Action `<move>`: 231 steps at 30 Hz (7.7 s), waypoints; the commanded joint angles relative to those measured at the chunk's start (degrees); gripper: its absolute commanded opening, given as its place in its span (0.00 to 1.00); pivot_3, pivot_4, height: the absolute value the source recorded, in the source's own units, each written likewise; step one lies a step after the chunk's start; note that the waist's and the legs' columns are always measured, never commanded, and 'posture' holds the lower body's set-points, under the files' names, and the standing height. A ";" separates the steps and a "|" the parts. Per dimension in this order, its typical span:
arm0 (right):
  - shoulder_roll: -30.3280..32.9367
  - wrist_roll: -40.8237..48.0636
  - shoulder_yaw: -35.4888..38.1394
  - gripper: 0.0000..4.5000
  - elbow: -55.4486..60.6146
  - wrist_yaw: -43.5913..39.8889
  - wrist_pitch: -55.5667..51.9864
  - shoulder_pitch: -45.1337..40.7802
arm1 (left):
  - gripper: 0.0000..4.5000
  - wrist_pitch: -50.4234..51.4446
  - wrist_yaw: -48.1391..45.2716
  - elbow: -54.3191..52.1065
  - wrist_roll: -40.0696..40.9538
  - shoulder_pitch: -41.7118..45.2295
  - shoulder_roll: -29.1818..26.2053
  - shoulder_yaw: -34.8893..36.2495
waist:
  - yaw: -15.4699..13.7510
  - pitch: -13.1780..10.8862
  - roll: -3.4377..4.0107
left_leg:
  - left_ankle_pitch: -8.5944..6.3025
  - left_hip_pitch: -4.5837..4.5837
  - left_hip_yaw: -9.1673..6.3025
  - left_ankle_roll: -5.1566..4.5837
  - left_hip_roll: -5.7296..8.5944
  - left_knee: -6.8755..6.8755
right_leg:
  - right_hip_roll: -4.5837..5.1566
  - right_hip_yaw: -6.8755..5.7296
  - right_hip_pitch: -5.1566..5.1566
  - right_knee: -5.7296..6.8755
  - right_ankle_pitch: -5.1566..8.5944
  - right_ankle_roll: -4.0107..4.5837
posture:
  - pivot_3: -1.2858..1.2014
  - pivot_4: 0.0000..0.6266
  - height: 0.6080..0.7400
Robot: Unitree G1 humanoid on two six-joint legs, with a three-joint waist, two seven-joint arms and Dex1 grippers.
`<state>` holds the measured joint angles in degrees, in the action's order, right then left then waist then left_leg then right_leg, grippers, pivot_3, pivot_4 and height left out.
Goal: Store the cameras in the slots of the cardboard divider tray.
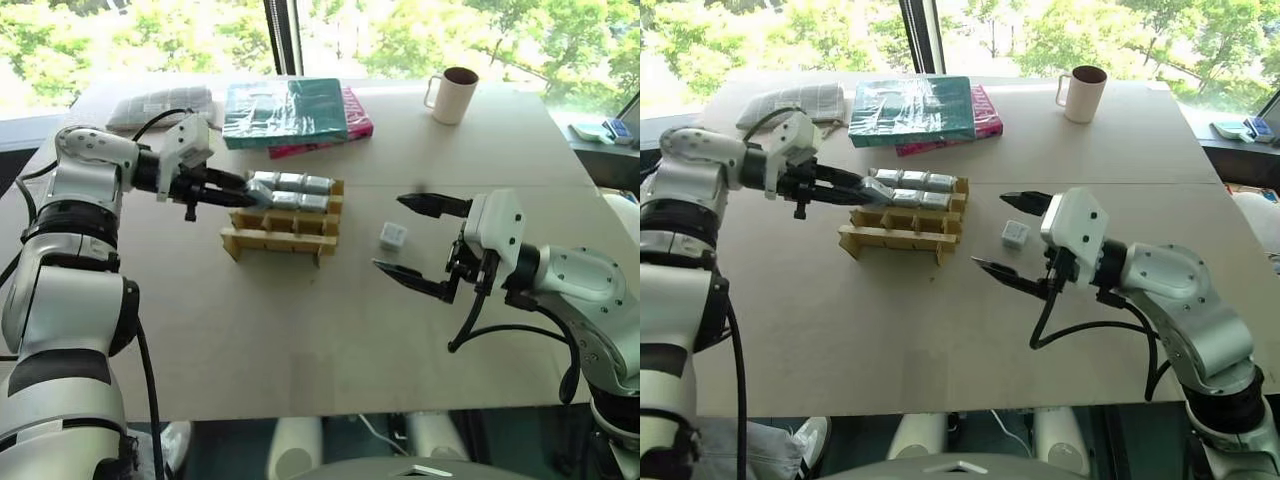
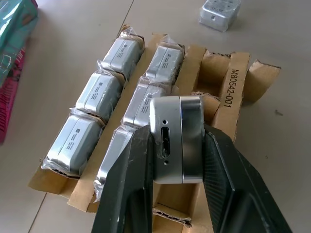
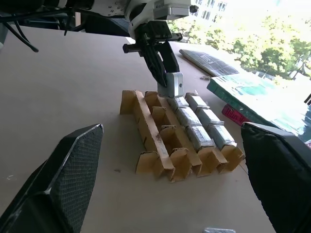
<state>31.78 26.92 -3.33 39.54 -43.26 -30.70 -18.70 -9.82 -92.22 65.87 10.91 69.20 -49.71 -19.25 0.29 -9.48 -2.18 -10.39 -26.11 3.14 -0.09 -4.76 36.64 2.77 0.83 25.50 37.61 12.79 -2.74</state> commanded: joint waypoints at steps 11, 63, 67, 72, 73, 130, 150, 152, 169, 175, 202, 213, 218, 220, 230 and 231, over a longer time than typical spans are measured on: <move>-1.57 -3.51 -3.37 1.00 -0.52 1.59 6.15 0.24 | 0.17 -9.24 -0.28 4.02 -3.61 4.70 -0.37 -6.53 | 0.14 -0.02 -0.04 | 0.00 -0.03 -0.10 0.00 -0.01 0.25 | -0.01 -0.04 -0.01 0.22 0.11 0.17 | 0.52 0.24 1.00; 0.56 3.56 -3.64 1.00 12.11 8.27 -1.71 3.06 | 0.17 -23.72 -0.28 8.53 -22.16 7.79 2.54 -2.96 | 0.28 -0.01 -0.06 | 0.00 -0.10 -0.33 0.00 -0.02 0.61 | -0.05 -0.22 -0.15 0.39 -0.04 -0.06 | 0.52 0.24 1.00; 0.56 3.71 -3.99 1.00 13.13 9.06 -2.22 3.23 | 0.17 -23.99 -0.28 8.31 -23.30 7.50 2.95 -1.97 | 0.29 -0.01 -0.06 | 0.00 -0.09 -0.35 0.00 -0.02 0.62 | -0.05 -0.24 -0.17 0.39 -0.04 -0.06 | 0.52 0.24 1.00; 0.64 3.75 -4.15 1.00 13.89 9.74 -2.77 3.37 | 0.17 -24.07 -0.26 8.22 -24.20 7.32 3.49 -1.15 | 0.25 0.00 -0.06 | 0.00 -0.09 -0.37 0.00 -0.02 0.65 | -0.05 -0.25 -0.19 0.39 -0.04 -0.06 | 0.52 0.24 1.00; 0.67 3.76 -4.14 1.00 13.96 9.79 -2.80 3.41 | 0.17 -24.09 -0.25 8.22 -24.47 7.32 3.49 -1.02 | 0.27 0.00 -0.06 | 0.00 -0.09 -0.37 0.00 -0.01 0.66 | -0.05 -0.25 -0.19 0.39 -0.04 -0.06 | 0.52 0.24 1.00; 3.10 -3.20 9.86 1.00 -5.53 19.24 -11.94 13.60 | 0.98 46.82 38.75 -108.25 49.70 -77.14 2.01 36.12 | 0.46 0.10 0.24 | -0.19 1.59 -0.32 0.32 -0.05 0.52 | 0.11 -0.11 -1.51 0.22 0.21 0.08 | 0.52 0.24 1.00; -6.01 -2.74 12.43 1.00 -18.96 32.36 -37.05 -1.42 | 0.98 36.66 36.03 -107.05 40.29 -82.25 5.69 35.40 | 0.56 0.07 0.29 | -0.03 1.30 0.01 0.04 -0.04 -0.13 | 0.00 0.16 -1.03 -0.08 0.18 0.13 | 0.52 0.24 1.00; -5.96 -2.85 12.42 1.00 -19.35 32.25 -37.16 -1.80 | 0.98 36.26 35.93 -104.71 39.19 -80.15 6.29 33.95 | 0.53 0.07 0.29 | -0.03 1.29 0.12 0.04 -0.04 -0.21 | 0.00 0.26 -0.94 -0.08 0.17 0.14 | 0.52 0.24 1.00; 2.15 -7.50 -1.17 0.18 -17.63 17.31 -20.38 -6.66 | 1.00 32.83 39.82 -99.50 36.07 -81.31 11.31 36.97 | 0.80 0.01 0.35 | -0.03 1.26 0.29 0.03 -0.06 -0.32 | -0.01 0.41 -0.77 -0.15 0.20 0.10 | 0.52 0.24 1.00; -5.55 -13.27 -15.32 0.18 -29.01 5.09 -1.42 -23.15 | 1.00 31.04 43.51 -96.36 35.35 -83.45 14.07 42.88 | 2.30 -0.08 0.35 | -0.02 1.30 0.32 0.03 -0.21 -0.36 | -0.18 0.46 -0.71 -0.13 0.21 0.06 | 0.52 0.24 1.00; -41.17 -27.17 -17.05 0.18 -95.86 -0.85 38.73 -50.02 | 1.00 37.84 56.32 -99.52 45.79 -90.57 13.32 60.69 | 2.29 -0.11 0.20 | -0.23 1.15 0.45 0.39 -0.32 -0.66 | -0.07 0.28 -0.56 -0.30 0.04 0.36 | 0.52 0.24 1.00; -42.35 -31.12 -16.37 0.18 -101.62 -0.44 42.11 -51.17 | 1.00 38.32 48.88 -96.70 46.02 -94.46 9.91 64.97 | 2.32 -0.22 0.36 | -0.23 1.05 0.52 0.39 -0.32 -0.73 | -0.06 0.32 -0.32 -0.30 0.04 0.36 | 0.52 0.24 1.00; -42.48 -31.82 -16.46 0.18 -102.97 -2.18 42.46 -51.57 | 1.00 37.33 46.21 -95.65 45.09 -96.14 10.78 65.81 | 2.24 -0.25 0.42 | -0.23 1.03 0.52 0.39 -0.32 -0.77 | -0.05 0.31 -0.29 -0.34 0.04 0.37 | 0.52 0.24 1.00; -42.49 -31.72 -16.40 0.18 -103.08 -3.91 42.13 -51.54 | 1.00 36.85 45.34 -95.24 44.63 -96.58 11.12 65.90 | 2.24 -0.26 0.43 | -0.23 1.02 0.52 0.39 -0.32 -0.77 | -0.04 0.31 -0.29 -0.35 0.04 0.37 | 0.52 0.24 1.00; -39.24 -25.00 -10.09 0.66 -83.08 -7.45 33.65 -49.31 | 1.00 35.32 41.54 -92.11 42.86 -94.95 11.07 63.54 | 2.25 -0.30 0.44 | -0.23 0.90 0.53 0.39 -0.32 -0.82 | -0.06 0.31 -0.15 -0.36 0.04 0.37 | 0.52 0.24 1.00; -38.30 -24.89 -10.22 0.66 -79.23 -7.71 32.04 -47.99 | 1.00 35.47 41.69 -92.39 42.82 -94.36 10.87 62.99 | 2.11 -0.30 0.44 | -0.23 0.90 0.53 0.39 -0.33 -0.83 | -0.06 0.31 -0.15 -0.36 0.04 0.37 | 0.52 0.24 1.00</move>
<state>-7.27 0.64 -14.19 -46.62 -49.91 3.56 -67.39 26.09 -50.41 -25.19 53.54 -25.59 -38.43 43.93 2.40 -9.79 -1.74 -10.62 -25.23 3.66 0.30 -5.08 35.78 2.71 1.12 25.35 37.23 12.83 -2.38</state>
